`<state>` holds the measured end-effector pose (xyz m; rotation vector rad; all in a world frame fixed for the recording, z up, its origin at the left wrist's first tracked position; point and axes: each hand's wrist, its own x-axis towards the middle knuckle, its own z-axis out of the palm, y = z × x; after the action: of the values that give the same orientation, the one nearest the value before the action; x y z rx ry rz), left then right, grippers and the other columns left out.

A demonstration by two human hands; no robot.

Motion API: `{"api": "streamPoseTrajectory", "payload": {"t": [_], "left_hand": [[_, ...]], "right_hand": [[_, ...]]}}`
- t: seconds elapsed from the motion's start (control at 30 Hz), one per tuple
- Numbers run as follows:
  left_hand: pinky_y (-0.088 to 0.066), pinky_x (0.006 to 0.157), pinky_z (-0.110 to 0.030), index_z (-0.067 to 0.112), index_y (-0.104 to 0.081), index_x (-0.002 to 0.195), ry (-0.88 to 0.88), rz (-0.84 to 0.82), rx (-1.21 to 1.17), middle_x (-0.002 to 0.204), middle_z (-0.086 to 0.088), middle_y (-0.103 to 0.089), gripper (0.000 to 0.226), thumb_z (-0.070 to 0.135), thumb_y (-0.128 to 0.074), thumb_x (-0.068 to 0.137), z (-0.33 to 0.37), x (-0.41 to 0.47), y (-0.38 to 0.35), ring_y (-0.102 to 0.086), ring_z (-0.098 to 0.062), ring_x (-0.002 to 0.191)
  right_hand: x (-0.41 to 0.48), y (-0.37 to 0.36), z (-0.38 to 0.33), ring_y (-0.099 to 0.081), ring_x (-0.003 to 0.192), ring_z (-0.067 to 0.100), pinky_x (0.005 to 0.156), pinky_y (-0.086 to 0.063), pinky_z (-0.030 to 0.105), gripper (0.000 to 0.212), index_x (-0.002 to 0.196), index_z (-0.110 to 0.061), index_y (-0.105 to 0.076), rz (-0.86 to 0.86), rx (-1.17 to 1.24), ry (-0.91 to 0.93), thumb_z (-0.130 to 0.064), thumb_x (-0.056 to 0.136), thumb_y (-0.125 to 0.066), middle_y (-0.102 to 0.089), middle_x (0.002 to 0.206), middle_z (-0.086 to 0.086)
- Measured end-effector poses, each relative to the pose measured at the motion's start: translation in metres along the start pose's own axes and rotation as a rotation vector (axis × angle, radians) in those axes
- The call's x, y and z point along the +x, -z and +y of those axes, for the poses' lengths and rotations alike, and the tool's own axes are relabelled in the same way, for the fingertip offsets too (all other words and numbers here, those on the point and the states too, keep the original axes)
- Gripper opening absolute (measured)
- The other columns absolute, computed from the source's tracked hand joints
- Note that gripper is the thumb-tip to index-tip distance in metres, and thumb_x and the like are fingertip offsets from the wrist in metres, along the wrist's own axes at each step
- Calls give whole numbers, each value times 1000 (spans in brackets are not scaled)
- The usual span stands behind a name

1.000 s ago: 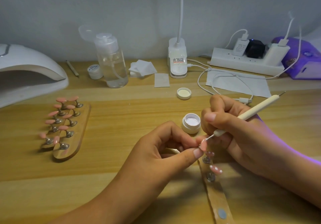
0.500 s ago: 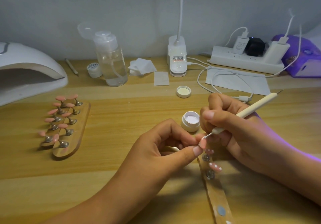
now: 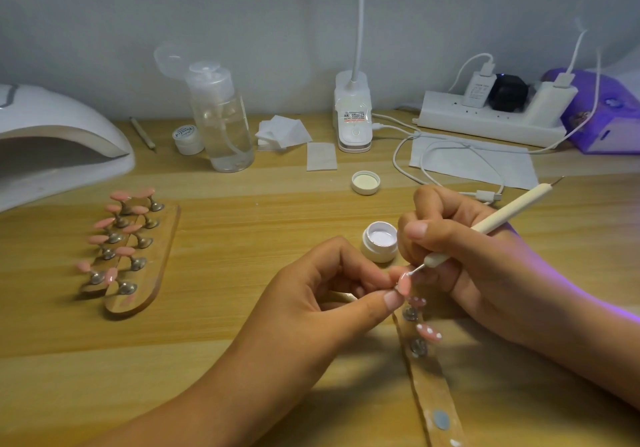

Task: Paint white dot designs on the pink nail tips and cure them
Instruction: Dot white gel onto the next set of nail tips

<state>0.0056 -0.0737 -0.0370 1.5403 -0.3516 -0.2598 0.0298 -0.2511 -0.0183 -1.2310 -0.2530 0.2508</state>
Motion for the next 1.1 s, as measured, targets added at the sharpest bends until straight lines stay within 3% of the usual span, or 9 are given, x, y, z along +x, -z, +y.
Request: {"api": "streamPoseTrajectory", "payload": {"t": [0.23,0.4,0.5,0.6,0.7,0.8,0.9,1.03,1.1], "left_hand": [[-49,71,-26,26,-67,75,-5,3,9,90,-10,-72,19,39,-77,65,-1,0,1,-62,-13,77],[-48,68,-22,26,-68,77,-16,-10,6,77,5,-68,16,36,-76,69,-2,0,1,-59,-7,73],[-50,71,-25,29,-69,81,-14,-21,-5,80,9,-68,15,36,-74,70,-2,1,3,-60,-5,74],[-51,72,-25,31,-71,89,-4,-24,-35,82,9,-66,21,36,-73,69,-1,1,3,-59,-5,76],[-52,74,-24,30,-73,92,2,-31,-40,84,0,-67,21,33,-74,71,0,1,4,-60,-3,77],[-52,74,-21,29,-76,89,22,-25,-44,93,-6,-71,15,26,-74,75,1,0,3,-61,-2,77],[-51,75,-21,29,-76,89,39,-20,-48,86,4,-72,16,28,-74,73,1,0,3,-60,-1,77],[-54,75,-22,29,-76,90,27,-15,-53,96,3,-74,18,32,-75,73,2,0,3,-63,-1,82],[-52,70,-17,27,-76,88,27,1,-91,94,4,-74,13,26,-71,76,3,1,2,-64,-1,83]], "right_hand": [[1,3,1,-44,50,6,49,-50,19,26,55,-20,-49,-9,35,6,-11,66,-71,-45,53,-3],[7,9,1,-33,52,11,83,-54,36,39,67,-18,-51,-67,74,83,-43,72,-79,-40,54,-4],[10,16,0,-38,54,8,89,-52,38,39,70,-20,-56,-8,21,135,-53,69,-75,-40,57,-7],[12,22,-6,-41,61,8,71,-47,22,32,69,-24,-59,61,-57,209,-50,68,-76,-43,63,-6],[11,25,-12,-40,61,8,60,-39,19,26,70,-24,-61,39,-71,285,-45,72,-75,-45,64,-7],[10,28,-11,-47,67,6,65,-44,17,21,77,-26,-66,83,-136,310,-46,74,-73,-52,70,-9],[12,37,-7,-56,81,4,73,-48,17,17,97,-24,-72,141,-173,319,-33,82,-73,-62,84,-9],[19,48,0,-62,94,6,91,-53,32,17,104,-25,-71,284,-359,345,-25,89,-63,-68,101,-7],[22,49,4,-61,93,6,90,-54,39,15,101,-25,-71,282,-331,298,-25,90,-61,-67,99,-6]]}}
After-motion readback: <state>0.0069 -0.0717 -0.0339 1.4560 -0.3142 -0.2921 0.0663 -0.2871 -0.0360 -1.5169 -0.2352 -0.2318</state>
